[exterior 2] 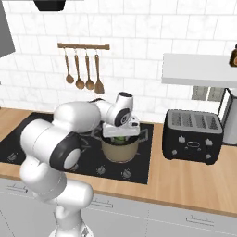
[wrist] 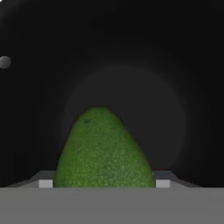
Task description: Put the potato and avocado in the pot. Retrieve the spatula and lightly stir the vegetables in the pot.
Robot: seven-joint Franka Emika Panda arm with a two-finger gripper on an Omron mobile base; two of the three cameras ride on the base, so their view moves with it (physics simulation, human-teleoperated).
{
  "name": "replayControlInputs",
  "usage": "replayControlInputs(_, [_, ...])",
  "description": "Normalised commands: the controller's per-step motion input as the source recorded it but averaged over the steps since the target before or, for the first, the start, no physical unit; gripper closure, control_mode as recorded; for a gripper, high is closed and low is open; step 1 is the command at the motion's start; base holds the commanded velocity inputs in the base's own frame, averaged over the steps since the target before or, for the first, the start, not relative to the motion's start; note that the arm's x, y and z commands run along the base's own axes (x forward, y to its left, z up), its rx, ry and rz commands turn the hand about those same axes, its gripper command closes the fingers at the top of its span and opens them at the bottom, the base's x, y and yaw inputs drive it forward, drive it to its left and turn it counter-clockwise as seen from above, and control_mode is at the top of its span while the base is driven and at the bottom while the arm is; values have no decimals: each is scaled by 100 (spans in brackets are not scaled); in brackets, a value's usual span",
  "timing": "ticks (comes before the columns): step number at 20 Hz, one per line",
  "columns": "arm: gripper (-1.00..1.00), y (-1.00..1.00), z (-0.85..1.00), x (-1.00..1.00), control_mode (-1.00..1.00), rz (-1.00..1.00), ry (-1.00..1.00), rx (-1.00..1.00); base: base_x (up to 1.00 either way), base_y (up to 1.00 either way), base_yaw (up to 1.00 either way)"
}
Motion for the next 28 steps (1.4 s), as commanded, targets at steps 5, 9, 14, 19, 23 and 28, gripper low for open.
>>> replayControlInputs(5, [-100, 1, 21, -5, -100, 0, -12, -1, 0, 0, 0])
replayControlInputs(9, [-100, 0, 45, -7, -100, 0, -10, -1, 0, 0, 0])
replayControlInputs(14, [-100, 3, 52, -2, -100, 0, -7, -5, 0, 0, 0])
replayControlInputs(19, [-100, 26, 97, -74, -100, 0, -11, 0, 0, 0, 0])
replayControlInputs(23, [-100, 47, 81, -81, -100, -2, -2, 0, 0, 0, 0])
replayControlInputs(28, [-100, 36, 53, -90, -100, -3, 0, 1, 0, 0, 0])
